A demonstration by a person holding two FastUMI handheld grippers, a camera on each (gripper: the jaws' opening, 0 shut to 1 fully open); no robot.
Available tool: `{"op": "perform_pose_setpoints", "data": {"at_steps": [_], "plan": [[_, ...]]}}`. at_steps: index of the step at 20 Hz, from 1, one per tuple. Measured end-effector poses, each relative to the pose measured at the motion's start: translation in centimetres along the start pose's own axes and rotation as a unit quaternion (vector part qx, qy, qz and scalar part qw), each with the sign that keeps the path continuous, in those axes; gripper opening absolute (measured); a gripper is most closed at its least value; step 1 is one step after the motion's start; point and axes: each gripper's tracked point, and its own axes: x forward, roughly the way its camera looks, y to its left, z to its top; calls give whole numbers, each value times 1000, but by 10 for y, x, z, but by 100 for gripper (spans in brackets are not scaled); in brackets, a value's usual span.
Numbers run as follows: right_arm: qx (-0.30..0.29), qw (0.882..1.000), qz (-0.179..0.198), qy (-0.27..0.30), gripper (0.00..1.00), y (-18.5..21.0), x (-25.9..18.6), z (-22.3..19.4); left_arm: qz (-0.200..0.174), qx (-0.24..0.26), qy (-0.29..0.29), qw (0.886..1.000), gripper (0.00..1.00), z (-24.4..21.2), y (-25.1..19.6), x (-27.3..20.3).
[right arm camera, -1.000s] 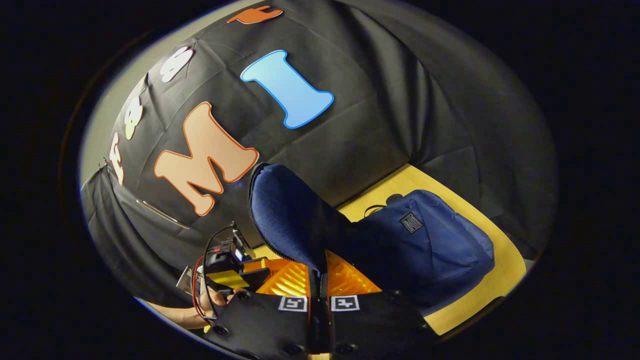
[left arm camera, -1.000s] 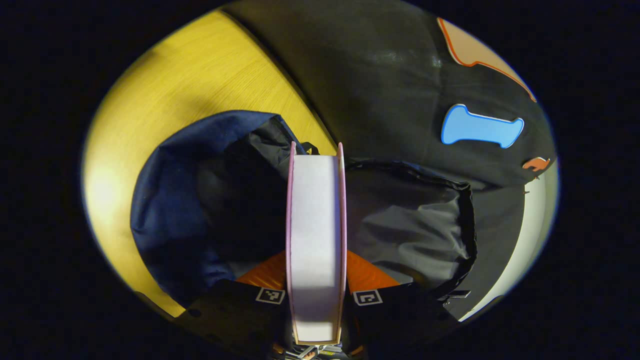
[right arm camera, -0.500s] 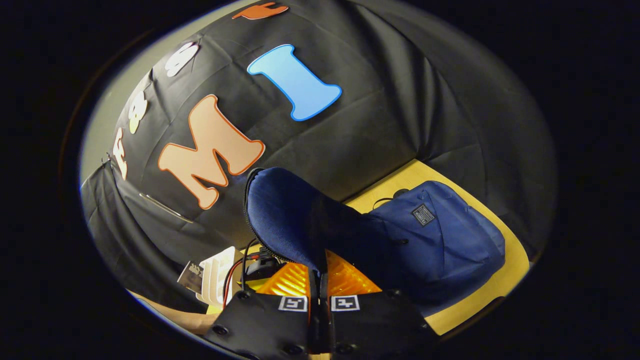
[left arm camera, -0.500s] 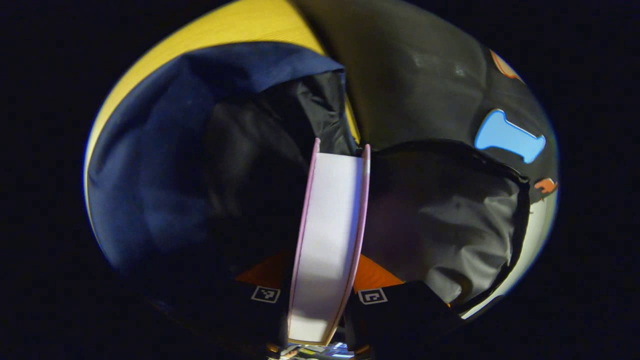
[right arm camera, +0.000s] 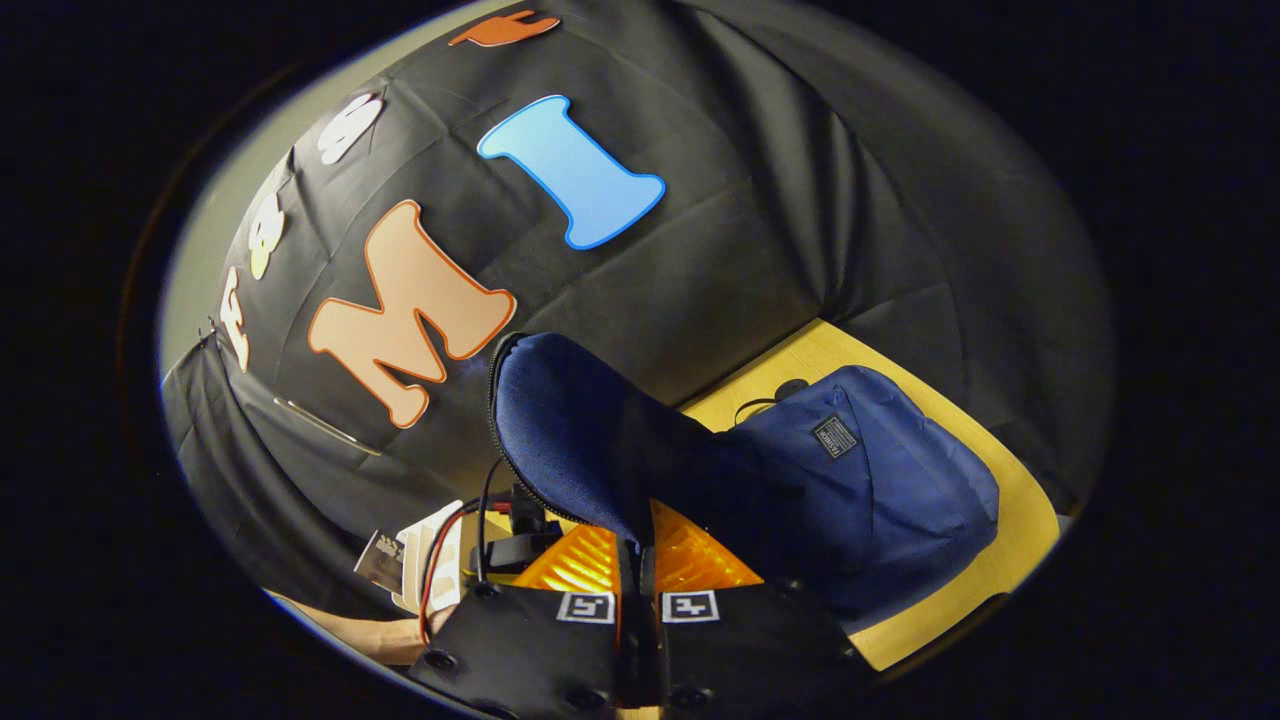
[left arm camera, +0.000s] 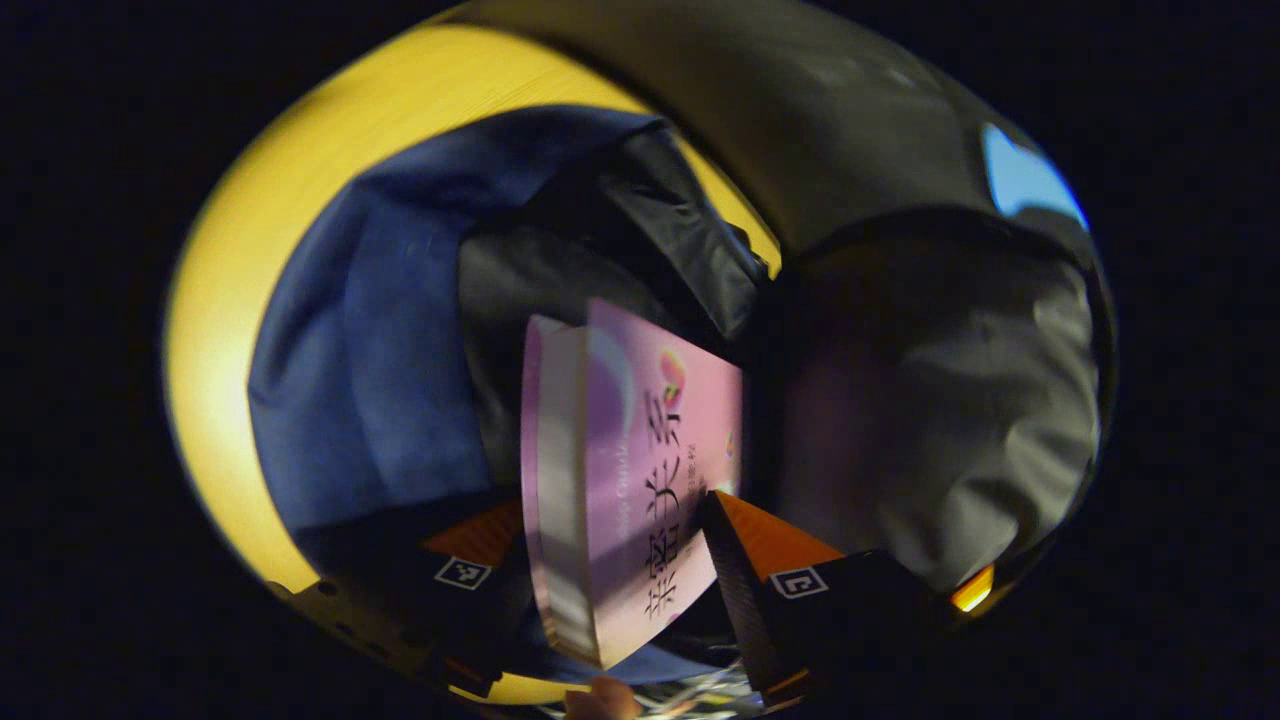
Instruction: Open the schoolbag, grab two books from the bookshelf and put them into the schoolbag.
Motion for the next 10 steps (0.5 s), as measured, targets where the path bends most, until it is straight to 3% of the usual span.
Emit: {"op": "perform_pose_setpoints", "data": {"at_steps": [2, 5, 10], "plan": [[-4, 1000, -2, -1, 3, -1, 0, 2, 57, 101, -17, 993, 96, 7, 12, -18], [-8, 1000, -3, -2, 3, -1, -2, 0, 101, 208, -47, 972, 96, 25, 14, -50], [-7, 1000, -8, -5, 4, -1, -1, 1, 113, 313, -149, 931, 97, 63, -2, -134]]}}
